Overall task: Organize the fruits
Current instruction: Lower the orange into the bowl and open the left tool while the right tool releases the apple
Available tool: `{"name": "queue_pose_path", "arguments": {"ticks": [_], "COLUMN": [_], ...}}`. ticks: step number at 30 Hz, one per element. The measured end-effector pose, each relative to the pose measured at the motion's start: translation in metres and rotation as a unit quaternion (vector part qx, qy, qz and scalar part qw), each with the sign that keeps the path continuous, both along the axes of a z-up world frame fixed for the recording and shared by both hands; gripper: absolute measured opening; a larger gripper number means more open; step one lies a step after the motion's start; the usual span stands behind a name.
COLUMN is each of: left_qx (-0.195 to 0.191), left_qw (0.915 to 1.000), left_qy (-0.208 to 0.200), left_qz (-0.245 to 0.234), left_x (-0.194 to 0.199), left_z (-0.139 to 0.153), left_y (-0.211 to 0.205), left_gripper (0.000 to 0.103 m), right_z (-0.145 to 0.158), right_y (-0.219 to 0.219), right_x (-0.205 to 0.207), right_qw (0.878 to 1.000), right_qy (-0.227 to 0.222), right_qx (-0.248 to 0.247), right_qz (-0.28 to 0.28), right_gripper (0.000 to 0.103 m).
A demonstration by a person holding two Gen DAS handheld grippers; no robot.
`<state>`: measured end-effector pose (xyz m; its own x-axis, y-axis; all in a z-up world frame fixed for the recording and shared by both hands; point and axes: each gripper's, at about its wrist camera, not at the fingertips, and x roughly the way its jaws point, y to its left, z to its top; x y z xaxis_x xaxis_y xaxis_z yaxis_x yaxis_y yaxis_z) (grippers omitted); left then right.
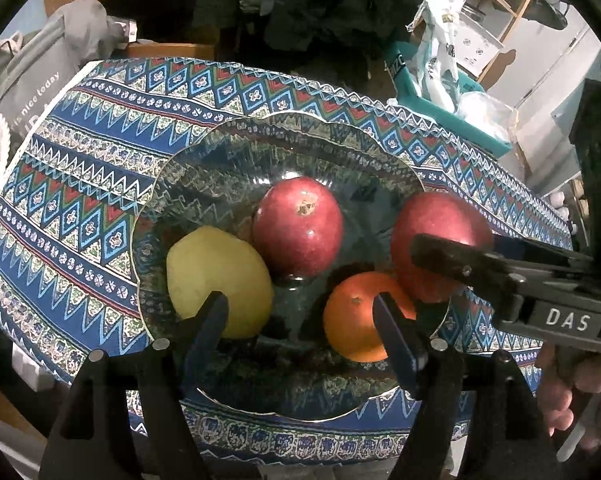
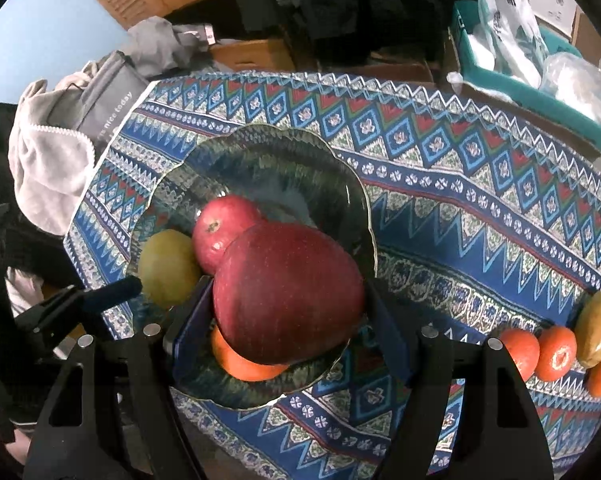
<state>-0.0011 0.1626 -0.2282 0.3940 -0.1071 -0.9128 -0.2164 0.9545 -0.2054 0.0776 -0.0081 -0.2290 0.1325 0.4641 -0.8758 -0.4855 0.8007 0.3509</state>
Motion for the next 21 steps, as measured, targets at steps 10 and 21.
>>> {"name": "queue_pose_path", "arguments": {"ticks": [10, 21], "left_qx": [0.019, 0.036], "left_qw": [0.9996, 0.9978], "left_qy": [-0.015, -0.05], "left_qz": [-0.011, -0.023], "left_x": [0.001, 0.002], "left_z": [0.01, 0.036], "left_y": [-0.007, -0.016], "left_gripper": [0.076, 0.076], "right_z": [0.024, 0.069], "right_y": [-0.004, -0.021], "right_x": [-0.001, -0.008], "right_qw": [1.0, 0.995], "right_qy": [-0.024, -0.092], "right_qx": [0.019, 0.001], "right_qz": [-0.007, -0.03], "right_gripper": [0.075, 0.075]}}
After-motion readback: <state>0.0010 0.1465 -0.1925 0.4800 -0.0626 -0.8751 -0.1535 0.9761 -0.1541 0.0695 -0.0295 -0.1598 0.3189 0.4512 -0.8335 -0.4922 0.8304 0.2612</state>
